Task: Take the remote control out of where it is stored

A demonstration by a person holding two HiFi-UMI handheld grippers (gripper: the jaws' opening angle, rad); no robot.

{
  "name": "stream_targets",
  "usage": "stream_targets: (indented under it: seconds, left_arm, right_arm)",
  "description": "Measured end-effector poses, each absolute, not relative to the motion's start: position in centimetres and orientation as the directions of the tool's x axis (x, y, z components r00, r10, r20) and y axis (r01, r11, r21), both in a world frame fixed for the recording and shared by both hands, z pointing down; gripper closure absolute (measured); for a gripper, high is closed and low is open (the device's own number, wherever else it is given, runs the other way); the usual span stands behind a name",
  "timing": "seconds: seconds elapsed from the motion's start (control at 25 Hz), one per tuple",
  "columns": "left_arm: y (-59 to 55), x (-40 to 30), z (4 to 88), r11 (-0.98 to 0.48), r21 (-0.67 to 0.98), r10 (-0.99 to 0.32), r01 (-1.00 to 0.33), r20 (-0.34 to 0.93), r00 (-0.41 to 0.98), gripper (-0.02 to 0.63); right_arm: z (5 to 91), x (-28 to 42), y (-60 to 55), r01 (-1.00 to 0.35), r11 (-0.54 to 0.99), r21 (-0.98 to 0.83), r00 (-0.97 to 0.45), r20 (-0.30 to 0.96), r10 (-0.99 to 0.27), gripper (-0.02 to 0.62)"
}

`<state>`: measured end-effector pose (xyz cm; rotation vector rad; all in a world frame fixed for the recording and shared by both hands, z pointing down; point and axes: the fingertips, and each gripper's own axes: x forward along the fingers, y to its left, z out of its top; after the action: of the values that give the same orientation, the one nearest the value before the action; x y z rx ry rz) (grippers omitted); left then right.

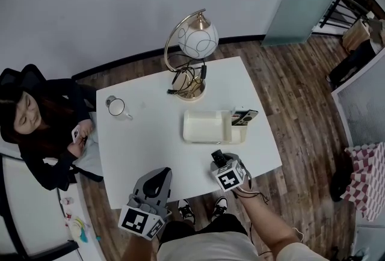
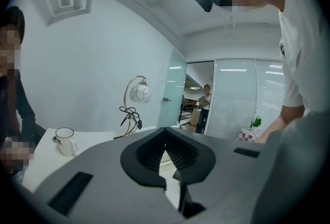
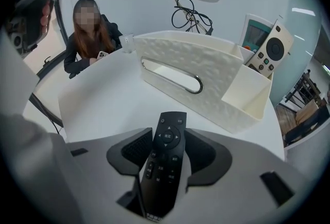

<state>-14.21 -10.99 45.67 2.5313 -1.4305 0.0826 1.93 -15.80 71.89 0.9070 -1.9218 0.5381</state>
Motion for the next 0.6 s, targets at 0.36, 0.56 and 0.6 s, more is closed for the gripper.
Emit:
stream_targets:
  seconds: [0.36,0.56,0.6]
  left_arm:
    - [-10.8,-13.9,45.3,-0.500,0.173,-0.837,-0.849,0.156,0.525,0.600]
    - [-10.8,-13.8,44.8,-0.500,0.169,-0.840,-0.849,0.146,0.523,0.600]
    - [-10.8,-13.6,44.7,-0.501,0.168,-0.840,-0.849,0.142,0.524,0.600]
  right_arm:
    - [70.6,2.4,-16.3,-0.775,0.631,0.026,-0.327,0.838,-0.436,0.367]
    - [65.9,2.3,-16.3,-0.784,0.620,0.008,-0.403,0.754,-0.519,0.367]
    - [64.5,2.4,-16.2,-0.788,0.616,0.001,-0.422,0.728,-0.540,0.368]
